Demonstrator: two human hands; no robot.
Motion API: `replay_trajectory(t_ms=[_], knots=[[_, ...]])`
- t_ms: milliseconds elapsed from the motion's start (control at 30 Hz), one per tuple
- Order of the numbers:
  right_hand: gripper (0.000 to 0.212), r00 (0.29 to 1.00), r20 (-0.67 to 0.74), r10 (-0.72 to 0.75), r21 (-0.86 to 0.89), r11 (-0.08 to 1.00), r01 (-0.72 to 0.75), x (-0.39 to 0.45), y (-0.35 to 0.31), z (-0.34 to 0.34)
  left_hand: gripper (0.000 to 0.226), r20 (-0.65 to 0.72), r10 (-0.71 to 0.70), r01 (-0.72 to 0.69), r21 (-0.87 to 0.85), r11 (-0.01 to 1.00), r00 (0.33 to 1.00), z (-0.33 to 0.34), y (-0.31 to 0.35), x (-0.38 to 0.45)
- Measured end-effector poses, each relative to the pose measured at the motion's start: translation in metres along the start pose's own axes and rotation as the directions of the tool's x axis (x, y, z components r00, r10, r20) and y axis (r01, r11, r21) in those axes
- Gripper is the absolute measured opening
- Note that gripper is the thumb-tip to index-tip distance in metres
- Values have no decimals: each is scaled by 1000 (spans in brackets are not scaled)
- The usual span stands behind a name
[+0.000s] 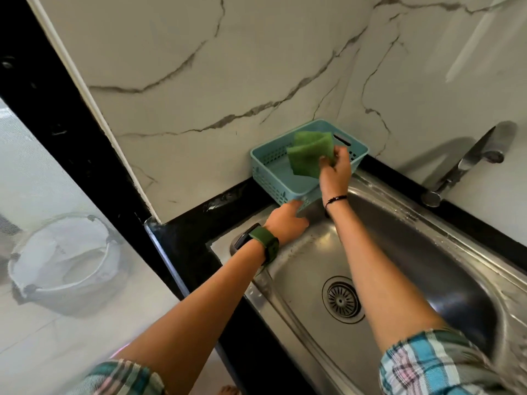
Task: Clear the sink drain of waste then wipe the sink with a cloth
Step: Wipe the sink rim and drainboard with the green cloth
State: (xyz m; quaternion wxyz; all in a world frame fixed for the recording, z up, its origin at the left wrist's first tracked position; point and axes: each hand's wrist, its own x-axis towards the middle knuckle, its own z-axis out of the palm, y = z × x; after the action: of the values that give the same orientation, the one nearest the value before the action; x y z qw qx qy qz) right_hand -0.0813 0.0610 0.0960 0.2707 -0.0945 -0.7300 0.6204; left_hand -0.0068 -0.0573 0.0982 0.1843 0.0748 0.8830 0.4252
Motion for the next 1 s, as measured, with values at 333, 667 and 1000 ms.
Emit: replay_trajectory(t_ms=[333,667,1000], knots=[[32,984,23,178,381,908,-173,1,-21,-11,51,1,-4,4,-107,994,1000,-1,-9,-3],[25,852,287,437,393,758,-521,-147,-26,-32,44,-95,-110,80,-275,958,989,-19,-78,-43],[32,739,660,133,-476,835,276,-229,-4,-19,45,-226,-144,69,-309,948,963,-27,-100,-62]])
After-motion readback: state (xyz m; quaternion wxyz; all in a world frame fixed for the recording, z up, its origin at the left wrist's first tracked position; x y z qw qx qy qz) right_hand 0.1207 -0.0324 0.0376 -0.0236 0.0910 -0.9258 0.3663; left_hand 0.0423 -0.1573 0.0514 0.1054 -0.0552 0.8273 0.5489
